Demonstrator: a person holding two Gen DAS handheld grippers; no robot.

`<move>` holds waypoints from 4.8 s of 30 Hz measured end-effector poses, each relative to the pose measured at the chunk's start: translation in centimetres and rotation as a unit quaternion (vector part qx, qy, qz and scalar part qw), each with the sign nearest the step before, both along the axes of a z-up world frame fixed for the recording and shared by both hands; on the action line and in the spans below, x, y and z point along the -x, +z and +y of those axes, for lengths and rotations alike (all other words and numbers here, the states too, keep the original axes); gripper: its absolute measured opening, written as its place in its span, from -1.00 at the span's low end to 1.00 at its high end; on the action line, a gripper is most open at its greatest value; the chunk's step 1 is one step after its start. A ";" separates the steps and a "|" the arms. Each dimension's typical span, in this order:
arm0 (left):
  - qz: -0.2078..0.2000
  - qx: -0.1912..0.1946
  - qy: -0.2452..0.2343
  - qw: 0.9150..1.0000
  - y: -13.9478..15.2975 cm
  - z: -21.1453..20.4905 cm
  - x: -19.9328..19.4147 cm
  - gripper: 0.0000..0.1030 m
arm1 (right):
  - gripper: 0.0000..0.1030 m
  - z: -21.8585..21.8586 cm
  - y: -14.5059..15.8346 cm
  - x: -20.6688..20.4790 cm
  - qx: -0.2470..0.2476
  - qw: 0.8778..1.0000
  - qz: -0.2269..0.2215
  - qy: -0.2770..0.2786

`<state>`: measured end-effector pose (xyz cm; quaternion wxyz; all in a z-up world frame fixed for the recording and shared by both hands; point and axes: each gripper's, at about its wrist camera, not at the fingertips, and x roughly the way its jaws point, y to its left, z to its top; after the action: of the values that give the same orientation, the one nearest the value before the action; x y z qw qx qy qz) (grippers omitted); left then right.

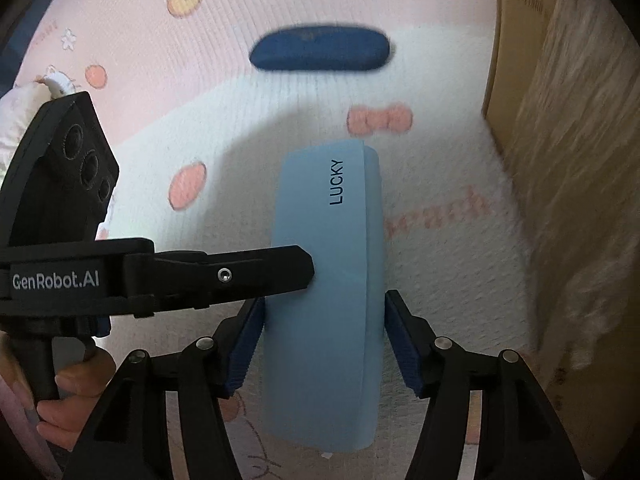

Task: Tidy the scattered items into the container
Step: 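Close the right gripper around the light blue LUCKY case, then lift the LUCKY case with the right gripper and carry it over the box, then lower the LUCKY case into the box and open the right gripper, then withdraw the right gripper from the box toward the denim glasses case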

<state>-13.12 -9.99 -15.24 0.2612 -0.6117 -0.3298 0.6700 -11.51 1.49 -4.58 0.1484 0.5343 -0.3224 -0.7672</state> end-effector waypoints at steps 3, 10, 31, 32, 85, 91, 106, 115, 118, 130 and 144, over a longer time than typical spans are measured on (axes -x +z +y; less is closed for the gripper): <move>0.031 -0.016 0.010 0.999 3.1 -0.3 0.2 -0.26 | 0.14 1.1 2.3 0.1 -0.007 1.000 0.028 -0.011; 0.121 -0.032 0.008 0.992 11.0 0.0 -0.2 -0.26 | 0.14 3.7 8.5 -0.6 -0.040 0.993 0.102 -0.035; 0.218 -0.079 -0.075 0.970 22.9 10.9 -1.0 -0.26 | 0.13 18.1 10.0 -6.0 0.092 0.978 0.124 -0.141; 0.219 -0.084 -0.075 0.969 23.4 11.1 -1.1 -0.26 | 0.13 19.0 9.7 -6.2 0.119 0.975 0.121 -0.143; 0.109 0.066 -0.114 0.985 16.5 20.2 2.5 -0.26 | 0.13 21.0 -2.6 2.5 0.109 0.948 -0.120 0.273; 0.111 0.087 -0.105 0.984 16.8 20.2 2.8 -0.26 | 0.13 19.6 -4.0 3.1 0.120 0.942 -0.137 0.281; 0.131 0.145 -0.103 0.975 16.9 21.8 2.3 -0.23 | 0.15 20.2 -4.4 0.5 0.098 0.961 -0.117 0.232; 0.141 0.196 -0.074 0.968 17.0 21.1 2.0 -0.88 | -0.75 21.7 -8.1 1.5 0.009 0.971 -0.180 0.159; 0.125 0.173 -0.085 0.973 16.6 21.1 2.5 -0.88 | -0.75 20.4 -9.1 1.7 -0.018 0.966 -0.200 0.165; 0.126 0.186 -0.113 0.968 16.1 22.1 2.8 -0.88 | -0.74 18.1 -11.0 0.7 0.039 0.963 -0.230 0.135; 0.184 0.140 -0.042 0.972 19.1 17.4 2.4 -0.18 | 0.43 18.7 2.6 -5.6 -0.122 0.992 -0.024 -0.008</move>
<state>-15.47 7.37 3.81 0.2570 -0.5218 -0.1534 0.7989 -5.88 20.19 -1.99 0.0685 0.5638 -0.2339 -0.7891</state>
